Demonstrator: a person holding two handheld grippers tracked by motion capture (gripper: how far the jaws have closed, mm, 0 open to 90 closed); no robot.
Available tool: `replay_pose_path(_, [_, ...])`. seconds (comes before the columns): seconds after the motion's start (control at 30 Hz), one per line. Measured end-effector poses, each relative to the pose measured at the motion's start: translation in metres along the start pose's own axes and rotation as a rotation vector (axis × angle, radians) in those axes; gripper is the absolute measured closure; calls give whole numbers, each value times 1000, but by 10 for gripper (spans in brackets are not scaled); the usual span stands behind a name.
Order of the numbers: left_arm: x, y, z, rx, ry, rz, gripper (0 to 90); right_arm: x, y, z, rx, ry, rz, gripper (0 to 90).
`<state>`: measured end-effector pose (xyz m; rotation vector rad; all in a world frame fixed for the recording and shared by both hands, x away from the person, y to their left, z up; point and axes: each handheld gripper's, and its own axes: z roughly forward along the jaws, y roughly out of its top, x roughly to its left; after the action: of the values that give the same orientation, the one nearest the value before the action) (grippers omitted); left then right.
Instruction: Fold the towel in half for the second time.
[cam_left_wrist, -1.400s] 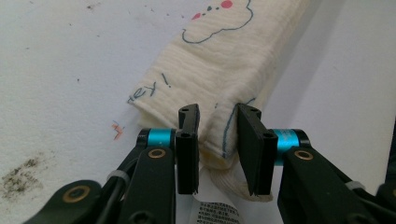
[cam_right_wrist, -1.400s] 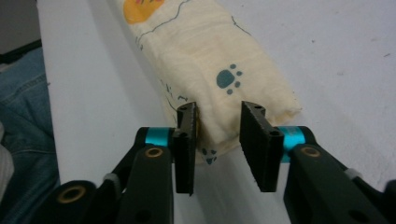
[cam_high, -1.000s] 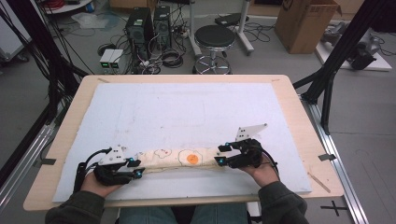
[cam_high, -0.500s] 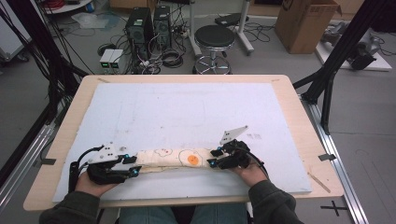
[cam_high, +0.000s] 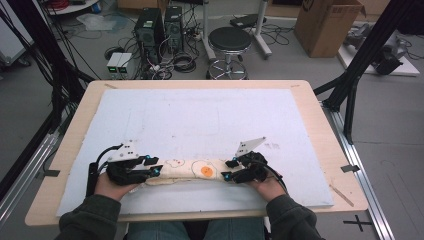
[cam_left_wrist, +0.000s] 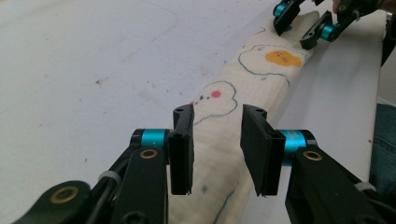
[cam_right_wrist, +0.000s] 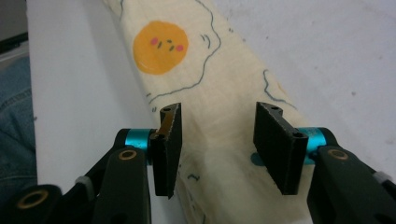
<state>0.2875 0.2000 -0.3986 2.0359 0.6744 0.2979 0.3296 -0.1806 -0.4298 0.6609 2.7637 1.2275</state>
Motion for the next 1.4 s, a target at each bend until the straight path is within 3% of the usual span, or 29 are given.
replay_pose_path(0.17, [-4, 13, 21, 26, -21, 29, 724, 2, 16, -4, -43, -1, -13, 512])
replay_pose_path(0.33, [-6, 14, 40, 76, -52, 41, 805, 4, 36, 6, -56, 7, -28, 530])
replay_pose_path(0.57, [-12, 8, 51, 152, -76, 72, 811, 14, 48, 32, 19, 33, -81, 531])
replay_pose_path(0.73, [-13, 1, 56, 196, -49, 88, 751, 14, 45, 37, 57, 25, -90, 527])
replay_pose_path(0.9, [-13, 0, 57, 216, -28, 107, 709, 14, 40, 40, 94, 2, -99, 519])
replay_pose_path(1.1, [-10, -4, 52, 224, -13, 99, 644, 11, 31, 36, 84, 4, -88, 506])
replay_pose_path(1.27, [-2, -15, 42, 185, -18, 40, 588, 8, 26, 30, 74, 1, -90, 484])
replay_pose_path(1.4, [1, -21, 33, 181, -6, 35, 553, 5, 19, 24, 65, 2, -81, 468])
